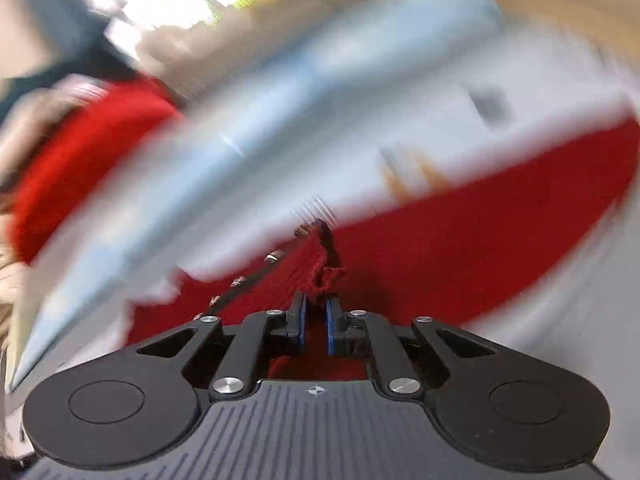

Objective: Fold small clothes

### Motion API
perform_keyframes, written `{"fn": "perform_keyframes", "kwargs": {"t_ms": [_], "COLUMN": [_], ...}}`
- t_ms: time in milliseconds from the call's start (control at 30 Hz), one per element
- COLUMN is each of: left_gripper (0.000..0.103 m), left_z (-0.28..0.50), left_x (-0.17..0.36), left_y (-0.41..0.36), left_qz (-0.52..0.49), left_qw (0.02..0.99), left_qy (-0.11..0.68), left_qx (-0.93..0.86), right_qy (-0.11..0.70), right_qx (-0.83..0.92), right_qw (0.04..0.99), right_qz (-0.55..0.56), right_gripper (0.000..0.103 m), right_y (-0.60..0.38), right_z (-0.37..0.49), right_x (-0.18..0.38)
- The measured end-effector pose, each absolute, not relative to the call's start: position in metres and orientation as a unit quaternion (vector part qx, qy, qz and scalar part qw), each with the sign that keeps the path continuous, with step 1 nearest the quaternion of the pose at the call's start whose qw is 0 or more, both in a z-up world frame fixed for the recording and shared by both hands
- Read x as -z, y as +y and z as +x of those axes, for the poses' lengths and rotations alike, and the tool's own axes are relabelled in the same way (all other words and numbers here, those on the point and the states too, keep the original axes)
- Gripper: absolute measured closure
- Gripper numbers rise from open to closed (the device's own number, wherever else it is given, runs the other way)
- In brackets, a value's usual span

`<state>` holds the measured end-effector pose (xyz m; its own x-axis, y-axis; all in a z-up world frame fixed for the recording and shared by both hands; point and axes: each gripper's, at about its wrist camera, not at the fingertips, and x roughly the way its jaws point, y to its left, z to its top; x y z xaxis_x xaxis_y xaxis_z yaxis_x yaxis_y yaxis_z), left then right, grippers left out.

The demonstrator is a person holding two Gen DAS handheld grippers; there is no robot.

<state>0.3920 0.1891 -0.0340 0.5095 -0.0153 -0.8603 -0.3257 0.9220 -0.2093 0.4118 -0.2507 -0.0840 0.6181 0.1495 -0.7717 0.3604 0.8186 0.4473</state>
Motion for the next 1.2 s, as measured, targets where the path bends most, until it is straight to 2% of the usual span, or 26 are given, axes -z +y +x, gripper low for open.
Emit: {"fn": "perform_keyframes", "kwargs": {"t_ms": [67,167,267,300,333,433,533,667,800,933,1067,1200], "left_gripper": [0.069,0.069,0.070,0.077,0.083,0.083,0.084,0.084,0.083,0.083,0.081,0.081], "left_z": [0.394,0.396,0.398,0.399,0.399,0.399,0.398,0.400,0.401,0.402,0.401,0.401], "left_x": [0.040,0.047,0.062,0.070,0.080,0.109,0.106,0.092,0.119,0.100,0.119,0.097], "left_y": [0.187,0.184,0.184,0.186,0.188,0.198,0.202,0.192,0.193,0.181,0.184,0.174], "left_qz": [-0.179,-0.182,-0.188,-0.190,-0.190,-0.197,-0.204,-0.183,-0.178,-0.138,-0.147,-0.124], "left_qw": [0.847,0.844,0.838,0.832,0.824,0.796,0.794,0.825,0.797,0.828,0.804,0.819], "left_qy": [0.493,0.497,0.506,0.514,0.526,0.560,0.558,0.524,0.565,0.533,0.566,0.551], "left_qx": [-0.090,-0.085,-0.081,-0.086,-0.092,-0.118,-0.128,-0.102,-0.114,-0.103,-0.106,-0.097], "right_qy": [0.446,0.420,0.410,0.416,0.429,0.464,0.478,0.463,0.454,0.446,0.428,0.409], "right_qx": [0.097,0.069,0.022,0.016,0.015,0.025,0.040,0.034,0.037,0.045,0.067,0.119], "right_qw": [0.830,0.856,0.861,0.855,0.847,0.821,0.808,0.819,0.824,0.827,0.836,0.837], "right_qz": [0.321,0.295,0.301,0.309,0.315,0.332,0.342,0.337,0.336,0.340,0.338,0.343], "right_gripper": [0.091,0.091,0.078,0.075,0.074,0.074,0.074,0.072,0.069,0.069,0.069,0.069], "right_y": [-0.260,-0.254,-0.250,-0.250,-0.249,-0.254,-0.261,-0.266,-0.279,-0.299,-0.332,-0.387], "right_z": [0.408,0.408,0.409,0.411,0.414,0.421,0.420,0.414,0.408,0.407,0.404,0.396], "right_x": [0.094,0.081,0.081,0.086,0.093,0.114,0.122,0.106,0.097,0.091,0.085,0.090]}}
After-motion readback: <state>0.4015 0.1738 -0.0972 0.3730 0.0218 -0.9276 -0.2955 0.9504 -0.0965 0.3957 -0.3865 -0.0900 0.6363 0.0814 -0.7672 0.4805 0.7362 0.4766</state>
